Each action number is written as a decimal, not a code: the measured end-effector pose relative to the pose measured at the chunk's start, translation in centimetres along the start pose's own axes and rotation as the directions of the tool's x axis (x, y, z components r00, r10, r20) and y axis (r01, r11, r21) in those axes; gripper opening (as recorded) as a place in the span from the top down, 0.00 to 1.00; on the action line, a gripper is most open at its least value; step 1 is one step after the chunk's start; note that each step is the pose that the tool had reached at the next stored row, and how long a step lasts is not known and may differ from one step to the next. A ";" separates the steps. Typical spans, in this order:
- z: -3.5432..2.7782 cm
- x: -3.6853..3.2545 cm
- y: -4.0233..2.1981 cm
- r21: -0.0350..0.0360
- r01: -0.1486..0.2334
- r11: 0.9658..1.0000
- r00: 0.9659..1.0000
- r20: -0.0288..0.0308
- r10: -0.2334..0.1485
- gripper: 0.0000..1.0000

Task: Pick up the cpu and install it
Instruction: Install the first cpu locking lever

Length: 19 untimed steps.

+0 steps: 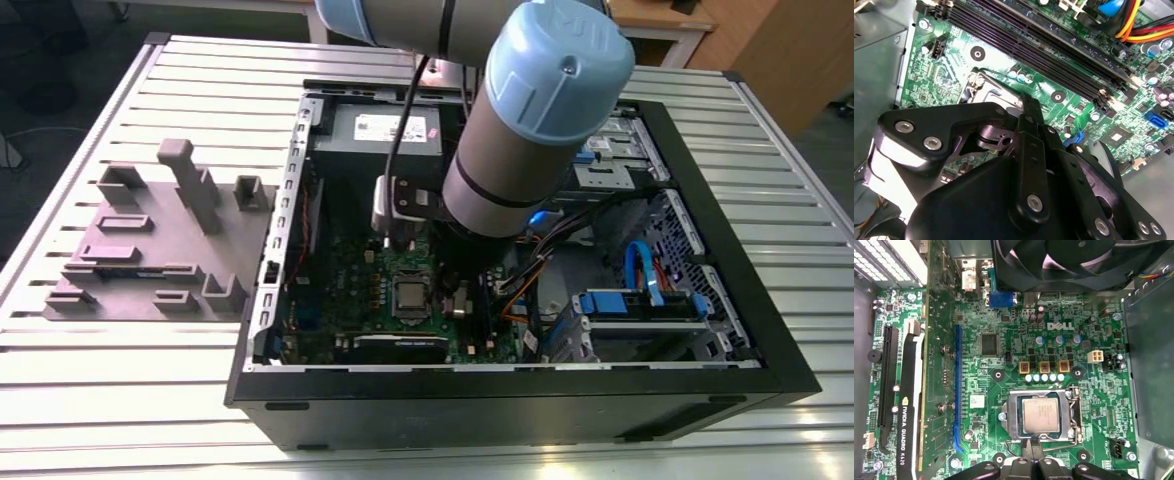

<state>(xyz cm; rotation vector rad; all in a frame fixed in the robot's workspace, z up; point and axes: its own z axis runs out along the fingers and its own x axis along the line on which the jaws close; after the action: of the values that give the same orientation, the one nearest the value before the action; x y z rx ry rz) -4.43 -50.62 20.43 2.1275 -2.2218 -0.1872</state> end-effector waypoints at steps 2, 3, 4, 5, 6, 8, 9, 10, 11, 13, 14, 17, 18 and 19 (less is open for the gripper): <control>0.10 0.04 -0.02 0.000 0.000 1.000 1.000 -0.003 0.000 0.89; 0.13 0.06 -0.03 0.000 0.000 1.000 1.000 -0.007 0.000 0.89; 0.17 0.08 -0.04 0.001 0.000 1.000 1.000 -0.010 0.000 0.89; 0.21 0.11 -0.04 0.001 0.000 1.000 1.000 -0.011 0.000 0.89; 0.26 0.14 -0.04 0.001 0.001 1.000 1.000 -0.011 -0.001 0.89; 0.39 0.17 -0.05 0.000 0.004 1.000 1.000 -0.012 -0.004 0.89; 0.48 0.17 -0.07 0.000 0.005 1.000 1.000 -0.012 -0.005 0.89; 0.58 0.17 -0.08 0.000 0.007 1.000 1.000 -0.012 -0.007 0.89; 0.67 0.18 -0.09 0.000 0.009 1.000 1.000 -0.012 -0.009 0.89; 0.81 0.20 -0.11 0.000 0.012 1.000 1.000 -0.013 -0.012 0.89; 0.85 0.21 -0.12 0.000 0.014 1.000 1.000 -0.013 -0.014 0.89; 0.96 0.23 -0.13 0.000 0.018 1.000 1.000 -0.014 -0.018 0.89; 1.00 0.23 -0.14 0.000 0.019 1.000 1.000 -0.014 -0.019 0.89; 1.04 0.23 -0.15 0.000 0.019 1.000 1.000 -0.014 -0.019 0.89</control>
<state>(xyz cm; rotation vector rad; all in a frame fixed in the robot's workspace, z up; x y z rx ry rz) -4.43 -50.81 19.38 2.1445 -2.1945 -0.1730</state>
